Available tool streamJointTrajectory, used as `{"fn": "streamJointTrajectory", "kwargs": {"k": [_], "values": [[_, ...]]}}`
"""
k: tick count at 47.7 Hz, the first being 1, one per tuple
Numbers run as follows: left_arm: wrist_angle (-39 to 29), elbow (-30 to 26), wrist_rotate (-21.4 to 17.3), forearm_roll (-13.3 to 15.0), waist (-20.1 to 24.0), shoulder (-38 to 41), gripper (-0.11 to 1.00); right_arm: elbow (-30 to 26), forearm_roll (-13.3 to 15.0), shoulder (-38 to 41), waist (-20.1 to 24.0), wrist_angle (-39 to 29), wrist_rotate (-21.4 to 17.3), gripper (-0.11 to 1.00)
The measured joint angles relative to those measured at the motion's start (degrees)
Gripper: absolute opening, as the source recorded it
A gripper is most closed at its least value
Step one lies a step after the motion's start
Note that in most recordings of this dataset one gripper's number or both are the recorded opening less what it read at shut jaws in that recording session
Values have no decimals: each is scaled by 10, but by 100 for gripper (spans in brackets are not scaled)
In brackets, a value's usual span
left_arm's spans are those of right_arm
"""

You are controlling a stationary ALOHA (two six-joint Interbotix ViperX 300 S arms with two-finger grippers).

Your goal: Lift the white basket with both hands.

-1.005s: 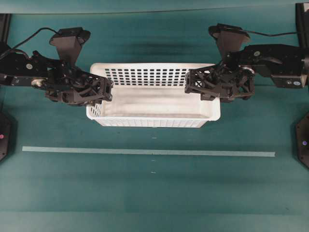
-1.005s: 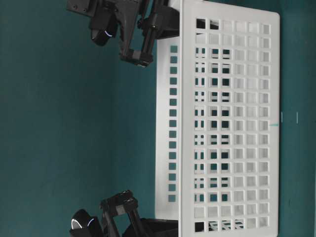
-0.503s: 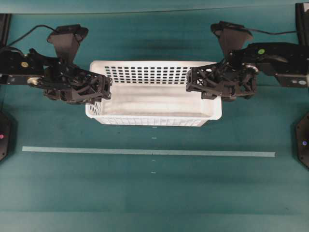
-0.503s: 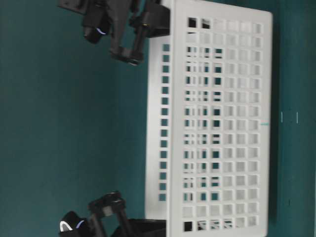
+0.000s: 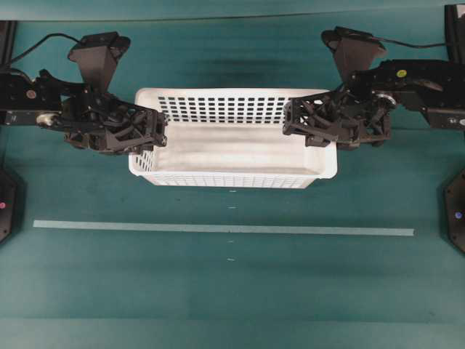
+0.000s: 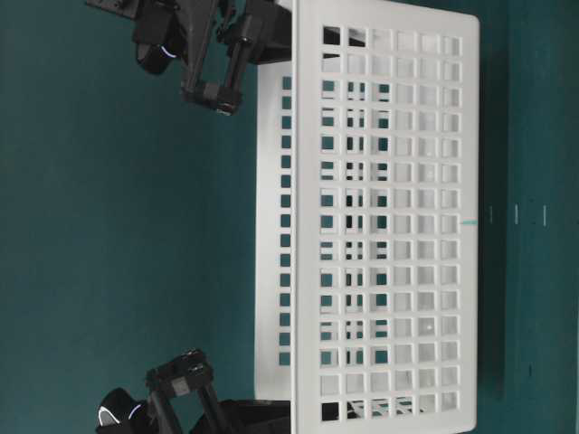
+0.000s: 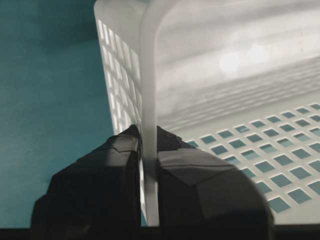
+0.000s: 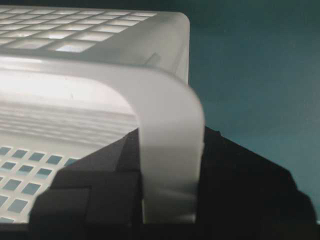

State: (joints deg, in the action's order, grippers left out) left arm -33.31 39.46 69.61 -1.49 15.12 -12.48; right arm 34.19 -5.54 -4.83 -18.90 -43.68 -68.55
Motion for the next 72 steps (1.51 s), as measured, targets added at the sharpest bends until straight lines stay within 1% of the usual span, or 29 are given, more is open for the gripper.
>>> {"fn": "streamJointTrajectory", "kwargs": {"k": [3,10,13,25,38,51,58,66,72], "values": [[0,0,5,0,-9,0,0,2,0,-1,4,-4,0,16],[-2,0,44,0,-42,-4,0,11,-1,-8,23,-11,-4,16],[-2,1,54,0,-54,-4,0,14,-2,-9,33,-11,-11,16],[-2,10,62,0,-78,-10,0,20,-2,-12,74,-9,-57,16],[-2,11,99,0,-119,-13,0,33,-1,-18,114,3,-94,16],[-2,12,110,0,-142,-13,0,43,3,-21,149,16,-136,16],[-1,12,126,0,-159,-13,0,46,4,-21,167,20,-155,16],[-1,12,147,0,-178,-8,0,48,4,-19,185,31,-160,16],[-1,12,150,0,-186,-6,0,48,4,-17,193,33,-170,16]]}}
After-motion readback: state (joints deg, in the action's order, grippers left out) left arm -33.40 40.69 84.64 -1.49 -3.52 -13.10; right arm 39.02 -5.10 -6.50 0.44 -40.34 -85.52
